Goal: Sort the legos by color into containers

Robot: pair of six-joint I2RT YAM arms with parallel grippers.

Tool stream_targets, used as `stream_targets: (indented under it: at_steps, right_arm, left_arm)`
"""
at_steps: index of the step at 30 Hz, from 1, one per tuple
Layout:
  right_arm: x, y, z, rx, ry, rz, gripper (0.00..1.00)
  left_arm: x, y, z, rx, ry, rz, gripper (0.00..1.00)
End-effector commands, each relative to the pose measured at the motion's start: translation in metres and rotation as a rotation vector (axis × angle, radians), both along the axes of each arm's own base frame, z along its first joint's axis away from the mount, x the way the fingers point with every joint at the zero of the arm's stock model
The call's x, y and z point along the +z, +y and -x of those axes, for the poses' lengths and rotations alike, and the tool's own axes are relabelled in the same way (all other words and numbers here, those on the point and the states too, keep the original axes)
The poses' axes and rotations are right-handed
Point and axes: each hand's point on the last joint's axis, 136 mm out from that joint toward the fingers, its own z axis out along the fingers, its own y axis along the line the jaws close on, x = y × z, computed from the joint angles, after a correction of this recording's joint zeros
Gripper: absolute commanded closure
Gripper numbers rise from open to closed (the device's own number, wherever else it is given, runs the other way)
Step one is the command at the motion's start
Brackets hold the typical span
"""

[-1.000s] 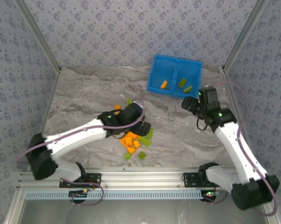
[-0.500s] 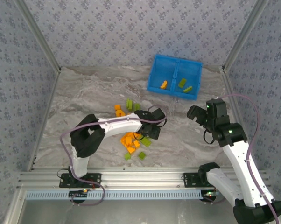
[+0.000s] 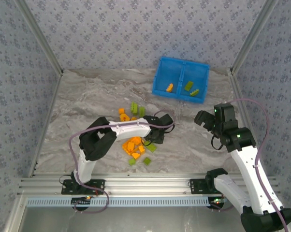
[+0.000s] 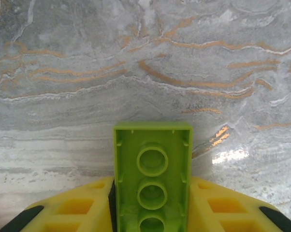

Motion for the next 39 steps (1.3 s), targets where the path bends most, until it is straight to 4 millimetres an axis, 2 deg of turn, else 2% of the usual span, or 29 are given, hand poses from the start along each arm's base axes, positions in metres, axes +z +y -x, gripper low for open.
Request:
stream_targets:
  at_steps: [1,4,7,10,15,19,23,29,32,35,37,39]
  right_arm:
    - [0.011,-0.001,0.006,-0.015,-0.016,-0.026,0.00]
    - [0.022,-0.001,0.010,-0.025,-0.040,-0.052,0.00]
    - [0.030,-0.002,0.016,-0.046,-0.073,-0.080,0.00]
    - [0.037,-0.003,0.021,-0.059,-0.107,-0.102,0.00]
    - [0.045,-0.005,0.030,-0.064,-0.124,-0.117,0.00]
    - [0.043,-0.006,0.037,-0.069,-0.116,-0.123,0.00]
    - [0.038,-0.006,0.041,-0.070,-0.107,-0.128,0.00]
    - [0.036,-0.002,0.047,-0.043,-0.081,-0.136,0.00]
    - [0.039,-0.003,0.052,-0.040,-0.077,-0.128,0.00]
    - [0.042,-0.004,0.057,-0.037,-0.083,-0.130,0.00]
    - [0.044,-0.004,0.059,-0.031,-0.093,-0.133,0.00]
    - [0.045,-0.004,0.060,-0.031,-0.094,-0.134,0.00]
  left_arm:
    - [0.053,-0.030,-0.012,-0.036,-0.066,0.124,0.66]
    - [0.106,-0.062,-0.031,-0.084,-0.155,0.226,0.67]
    - [0.145,-0.094,-0.053,-0.128,-0.252,0.292,0.68]
    - [0.174,-0.120,-0.083,-0.152,-0.383,0.317,0.71]
    - [0.186,-0.154,-0.140,-0.159,-0.498,0.357,0.72]
    - [0.182,-0.177,-0.180,-0.179,-0.566,0.426,0.72]
    - [0.175,-0.199,-0.198,-0.228,-0.636,0.508,0.72]
    - [0.186,-0.223,-0.213,-0.292,-0.803,0.585,0.72]
    - [0.195,-0.228,-0.221,-0.293,-0.897,0.598,0.71]
    - [0.207,-0.219,-0.238,-0.223,-1.001,0.572,0.60]
    - [0.214,-0.214,-0.245,-0.196,-1.035,0.587,0.48]
    - [0.220,-0.208,-0.252,-0.163,-1.045,0.605,0.45]
